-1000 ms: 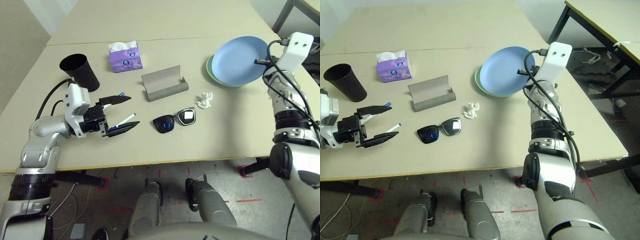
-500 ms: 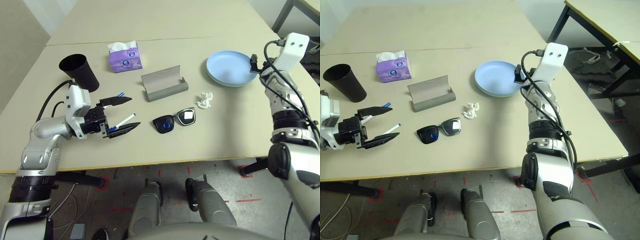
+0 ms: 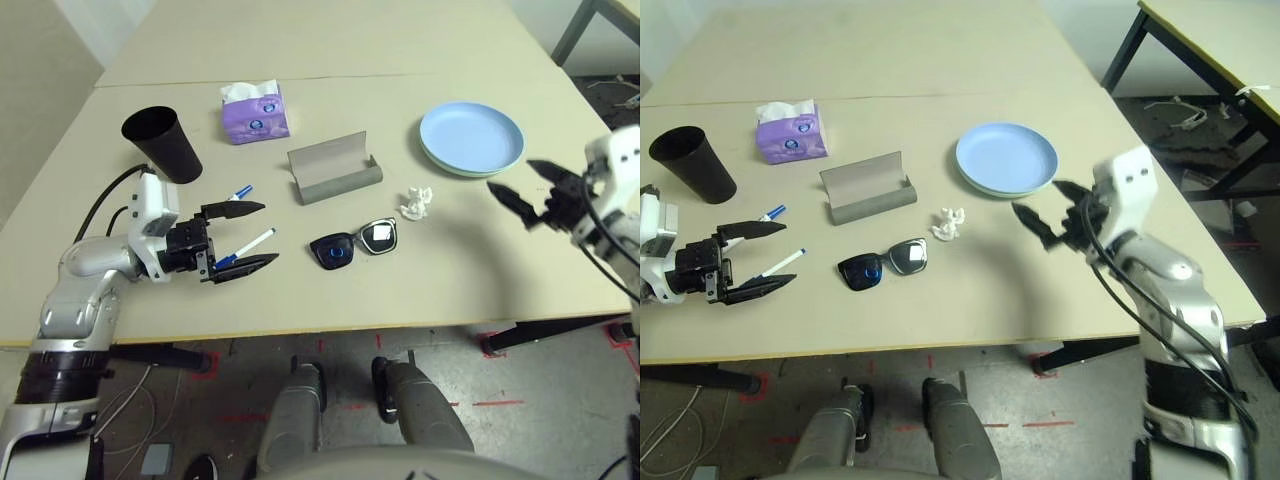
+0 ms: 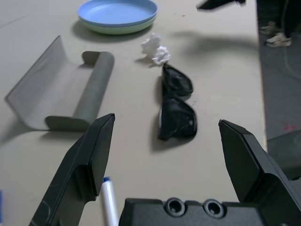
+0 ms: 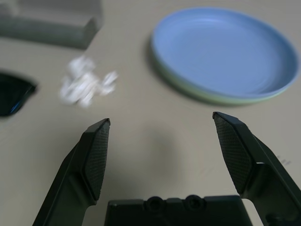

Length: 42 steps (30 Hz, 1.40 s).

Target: Organize and tidy the items on the table.

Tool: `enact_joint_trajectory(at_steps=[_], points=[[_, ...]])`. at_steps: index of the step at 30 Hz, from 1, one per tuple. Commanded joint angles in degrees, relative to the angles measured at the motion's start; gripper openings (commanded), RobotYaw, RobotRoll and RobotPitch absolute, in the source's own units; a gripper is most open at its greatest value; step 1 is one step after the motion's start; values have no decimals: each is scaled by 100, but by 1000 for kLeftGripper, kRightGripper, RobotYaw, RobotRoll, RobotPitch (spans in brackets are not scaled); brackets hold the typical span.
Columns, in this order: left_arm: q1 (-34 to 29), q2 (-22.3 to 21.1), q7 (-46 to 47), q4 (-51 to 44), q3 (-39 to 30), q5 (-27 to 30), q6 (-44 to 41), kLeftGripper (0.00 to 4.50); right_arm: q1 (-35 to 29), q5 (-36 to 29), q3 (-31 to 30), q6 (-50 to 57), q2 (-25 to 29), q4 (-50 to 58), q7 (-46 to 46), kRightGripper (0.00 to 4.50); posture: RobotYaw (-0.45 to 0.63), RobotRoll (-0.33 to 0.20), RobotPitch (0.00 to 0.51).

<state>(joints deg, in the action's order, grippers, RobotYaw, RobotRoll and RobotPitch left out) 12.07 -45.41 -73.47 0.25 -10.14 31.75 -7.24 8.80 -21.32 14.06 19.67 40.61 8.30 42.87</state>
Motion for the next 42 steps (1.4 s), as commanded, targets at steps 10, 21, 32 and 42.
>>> enact_joint_trajectory(at_steps=[10,21,32,42], points=[[-206,-104,-254,-249,126,-46,-118,4500,410,516,-1087,-610,-720,-476,131,4448,-119,0,208],[-291,-130,-113,-396,81,-85,-114,4500,1336,1018,-1769,-363,-1541,-998,-402,4448,-99,0,207],[-338,-121,-22,-421,58,-89,-62,4500,1718,1400,-2097,-275,-1731,-1108,-584,4448,-96,0,211],[-354,-71,108,-487,78,-158,105,4500,1937,1646,-2055,-7,-1757,-1440,-888,4052,-88,0,214]])
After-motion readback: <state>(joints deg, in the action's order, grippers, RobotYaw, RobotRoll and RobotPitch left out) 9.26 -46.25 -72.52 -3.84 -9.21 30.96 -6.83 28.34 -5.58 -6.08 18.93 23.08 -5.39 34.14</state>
